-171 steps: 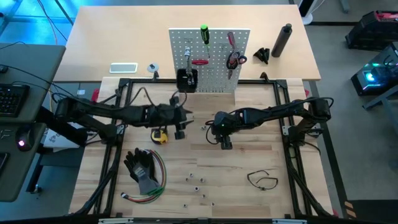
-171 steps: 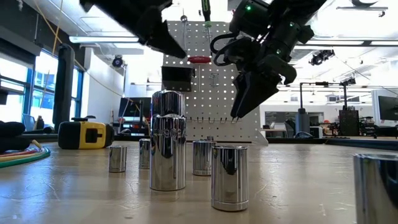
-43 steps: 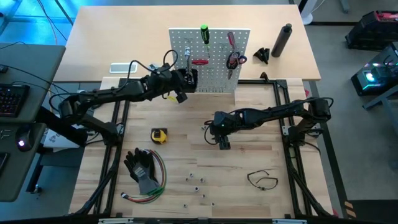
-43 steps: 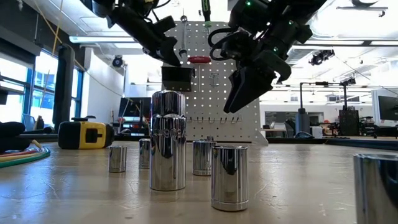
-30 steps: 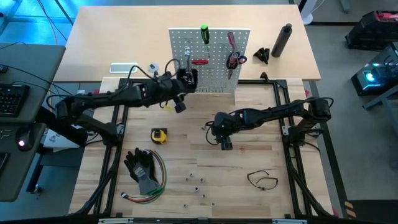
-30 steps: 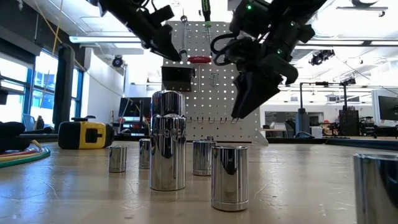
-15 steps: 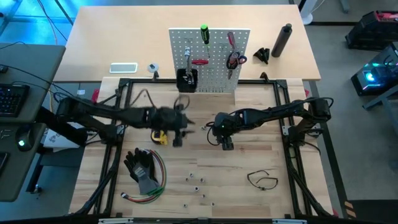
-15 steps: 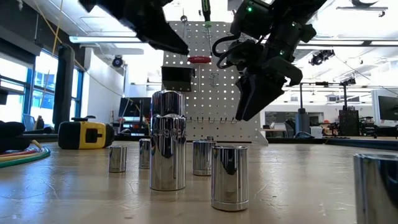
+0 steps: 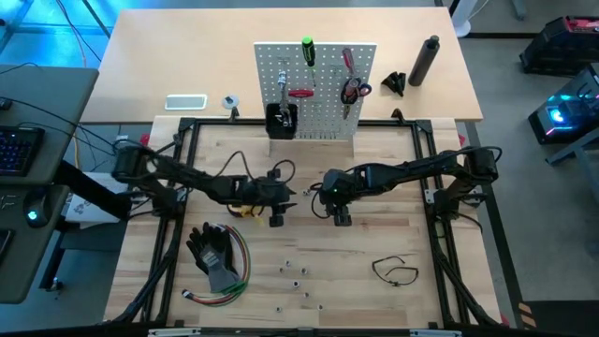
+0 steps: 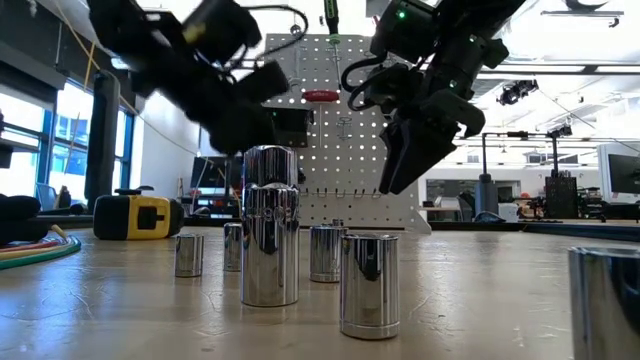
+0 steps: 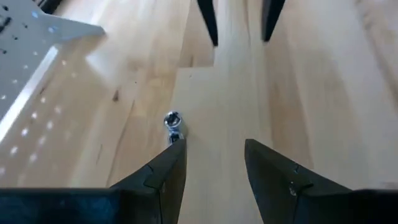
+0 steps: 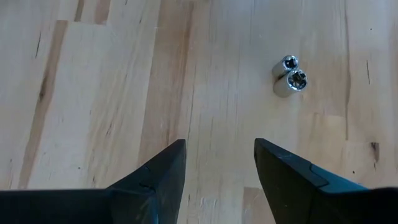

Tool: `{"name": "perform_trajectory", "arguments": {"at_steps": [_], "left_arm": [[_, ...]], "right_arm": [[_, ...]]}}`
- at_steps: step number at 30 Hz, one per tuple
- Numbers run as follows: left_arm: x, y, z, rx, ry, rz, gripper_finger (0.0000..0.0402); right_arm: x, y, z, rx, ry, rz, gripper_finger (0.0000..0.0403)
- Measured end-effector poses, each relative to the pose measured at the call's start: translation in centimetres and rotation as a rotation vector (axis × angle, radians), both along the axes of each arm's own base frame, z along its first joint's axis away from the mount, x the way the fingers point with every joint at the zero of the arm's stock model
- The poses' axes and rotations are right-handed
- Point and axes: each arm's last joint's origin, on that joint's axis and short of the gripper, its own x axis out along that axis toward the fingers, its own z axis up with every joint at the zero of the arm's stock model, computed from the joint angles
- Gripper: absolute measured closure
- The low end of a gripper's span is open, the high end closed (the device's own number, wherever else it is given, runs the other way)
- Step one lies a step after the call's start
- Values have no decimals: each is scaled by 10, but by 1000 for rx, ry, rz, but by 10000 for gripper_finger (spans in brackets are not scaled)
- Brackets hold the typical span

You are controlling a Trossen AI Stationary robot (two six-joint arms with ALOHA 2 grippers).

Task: Hang tools onto peg board
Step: Put the silver socket into the black bin on the white peg board

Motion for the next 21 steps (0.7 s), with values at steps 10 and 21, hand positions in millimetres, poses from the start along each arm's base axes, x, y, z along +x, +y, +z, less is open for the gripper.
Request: {"name": "perform_trajectory", "arguments": {"at_steps": [10,21], "left_arm": [[14,15,-45,-10,33,66,245],[18,44,-59,-157,-33,111,245]], "right_arm": [[1,9,0,10,-4,16,217],[1,11,0,10,-10,22,217]]}}
